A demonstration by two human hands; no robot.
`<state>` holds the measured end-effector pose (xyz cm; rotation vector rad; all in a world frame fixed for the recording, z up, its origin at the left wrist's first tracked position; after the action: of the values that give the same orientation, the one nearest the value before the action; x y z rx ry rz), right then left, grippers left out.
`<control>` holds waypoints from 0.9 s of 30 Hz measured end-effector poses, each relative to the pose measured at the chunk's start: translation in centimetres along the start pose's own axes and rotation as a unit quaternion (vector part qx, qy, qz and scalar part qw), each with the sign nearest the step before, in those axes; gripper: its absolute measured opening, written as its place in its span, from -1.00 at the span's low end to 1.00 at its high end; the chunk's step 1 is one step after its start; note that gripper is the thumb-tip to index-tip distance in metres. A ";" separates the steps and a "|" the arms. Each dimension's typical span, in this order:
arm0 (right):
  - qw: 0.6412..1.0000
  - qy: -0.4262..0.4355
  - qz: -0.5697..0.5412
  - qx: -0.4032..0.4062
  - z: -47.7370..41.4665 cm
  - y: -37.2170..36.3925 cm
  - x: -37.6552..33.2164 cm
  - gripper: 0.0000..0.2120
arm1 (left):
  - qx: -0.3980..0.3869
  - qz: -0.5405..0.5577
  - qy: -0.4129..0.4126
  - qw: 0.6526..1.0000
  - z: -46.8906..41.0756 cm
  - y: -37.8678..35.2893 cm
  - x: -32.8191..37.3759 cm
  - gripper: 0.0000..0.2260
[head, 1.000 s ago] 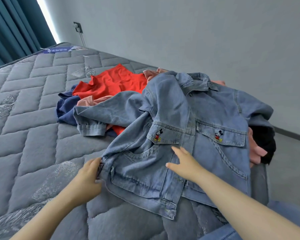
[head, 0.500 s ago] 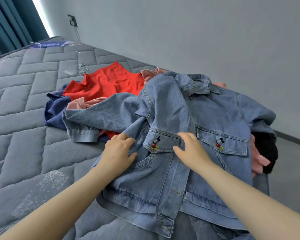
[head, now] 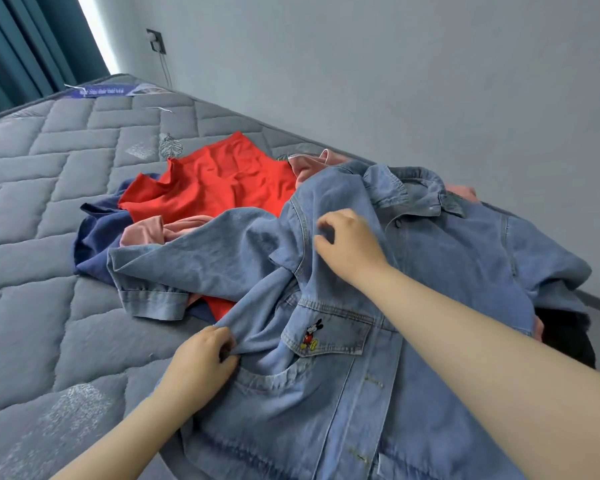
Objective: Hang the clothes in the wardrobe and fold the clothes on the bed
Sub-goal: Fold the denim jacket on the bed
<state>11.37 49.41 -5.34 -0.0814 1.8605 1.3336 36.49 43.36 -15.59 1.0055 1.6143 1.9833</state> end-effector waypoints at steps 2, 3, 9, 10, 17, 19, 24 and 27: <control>0.999 -0.028 0.033 0.017 -1.2 1.0 1.9 -0.56 | 0.007 0.064 0.014 0.998 -0.1 0.5 -0.2 -0.88; 0.998 -0.053 0.035 0.019 -1.9 1.3 2.6 -0.46 | 0.012 0.092 0.017 0.995 -0.1 0.7 -0.2 -0.82; 0.978 -0.200 -0.033 -0.037 -6.9 1.0 4.4 -0.33 | -0.020 0.163 0.002 0.986 -0.2 2.1 0.7 -0.78; 0.976 -0.205 -0.069 -0.022 -7.6 0.9 4.7 -0.62 | -0.031 0.187 0.008 0.982 -0.3 2.3 0.8 -0.78; 0.964 -0.120 -0.139 0.191 -13.7 5.2 3.4 -0.80 | 0.047 0.372 0.174 0.911 -2.3 4.6 -2.6 -0.75; 0.970 -0.108 -0.153 0.156 -14.9 4.9 2.8 -0.77 | 0.035 0.332 0.179 0.926 -3.0 4.3 -3.1 -0.76; 0.936 -0.185 -0.298 -0.037 -12.1 1.3 4.2 -0.27 | 0.045 0.219 0.184 0.957 -3.0 2.4 -3.3 -0.85; 0.944 -0.202 -0.260 -0.011 -8.7 0.7 6.3 -0.29 | 0.058 0.230 0.203 0.950 -3.3 2.3 -3.5 -0.75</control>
<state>1.85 45.16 -8.02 -0.2704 1.3515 0.9177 36.70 38.11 -14.69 1.1583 1.8517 2.5700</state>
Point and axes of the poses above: each hand's wrist, its own z-axis away from the middle knuckle, its own y-axis out of the back of the hand, x = y × z, the point moved 1 cm from there along -z, towards the middle knuckle, and after that the axes turned 12 degrees about -z, right-handed, at the moved point
